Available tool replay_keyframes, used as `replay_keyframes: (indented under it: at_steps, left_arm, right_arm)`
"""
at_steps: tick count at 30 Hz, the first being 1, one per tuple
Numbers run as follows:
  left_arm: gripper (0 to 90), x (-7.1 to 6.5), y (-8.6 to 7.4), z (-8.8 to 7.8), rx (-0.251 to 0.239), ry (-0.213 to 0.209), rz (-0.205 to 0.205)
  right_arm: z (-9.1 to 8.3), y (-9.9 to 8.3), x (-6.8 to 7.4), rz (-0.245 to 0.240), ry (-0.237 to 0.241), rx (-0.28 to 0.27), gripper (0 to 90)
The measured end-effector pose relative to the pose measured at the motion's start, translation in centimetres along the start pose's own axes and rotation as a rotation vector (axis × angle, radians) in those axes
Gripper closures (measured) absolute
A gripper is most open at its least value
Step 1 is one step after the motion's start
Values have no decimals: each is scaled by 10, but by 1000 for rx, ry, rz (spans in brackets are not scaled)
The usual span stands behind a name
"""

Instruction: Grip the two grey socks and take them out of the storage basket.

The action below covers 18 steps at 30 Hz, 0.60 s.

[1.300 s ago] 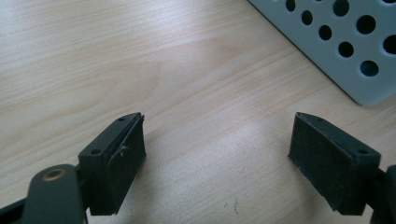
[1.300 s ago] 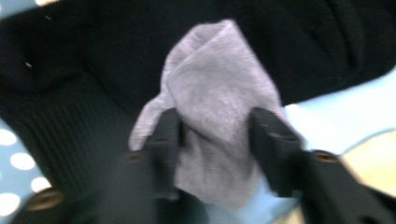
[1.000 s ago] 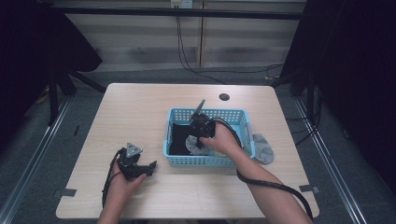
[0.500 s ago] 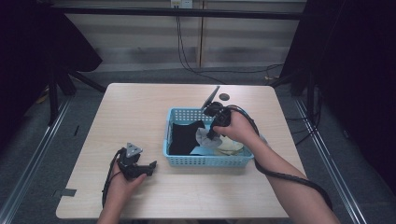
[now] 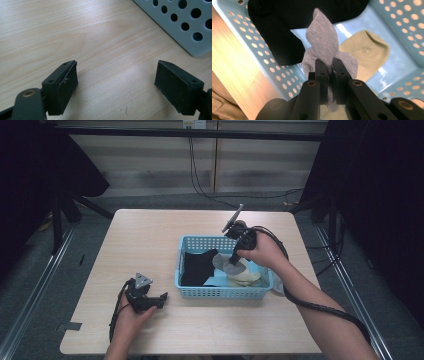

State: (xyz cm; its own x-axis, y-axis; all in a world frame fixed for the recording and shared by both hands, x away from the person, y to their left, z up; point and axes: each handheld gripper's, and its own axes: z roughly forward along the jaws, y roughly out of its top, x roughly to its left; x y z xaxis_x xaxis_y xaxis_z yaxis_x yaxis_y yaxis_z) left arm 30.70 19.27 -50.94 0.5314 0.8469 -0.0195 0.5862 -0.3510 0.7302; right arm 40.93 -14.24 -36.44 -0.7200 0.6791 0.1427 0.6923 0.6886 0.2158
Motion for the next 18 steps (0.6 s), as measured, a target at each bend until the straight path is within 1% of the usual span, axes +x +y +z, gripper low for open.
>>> replay_keyframes:
  at_steps: [4,10,11,12,14,15,17,18]
  left_arm:
    - [177,0,0,0,-1,0,-2]
    - [177,0,0,0,1,0,1]
    - [177,0,0,0,1,0,1]
    - [177,0,0,0,1,0,1]
    - [177,0,0,0,1,0,1]
    - [177,0,0,0,1,0,1]
    - [177,0,0,0,1,0,1]
    - [177,0,0,0,1,1,1]
  right_arm:
    - [-11,-5,-4,9,-9,6,848]
    - [-21,-12,-10,22,-13,10,848]
    - [-22,-13,-11,17,-16,6,848]
    - [-24,-14,-12,27,-13,7,847]
    - [-27,-16,-13,28,-18,15,847]
    - [-28,-17,-15,19,-21,17,847]
    - [-29,-18,-15,25,-18,17,847]
    - [-32,-20,-17,31,-16,19,847]
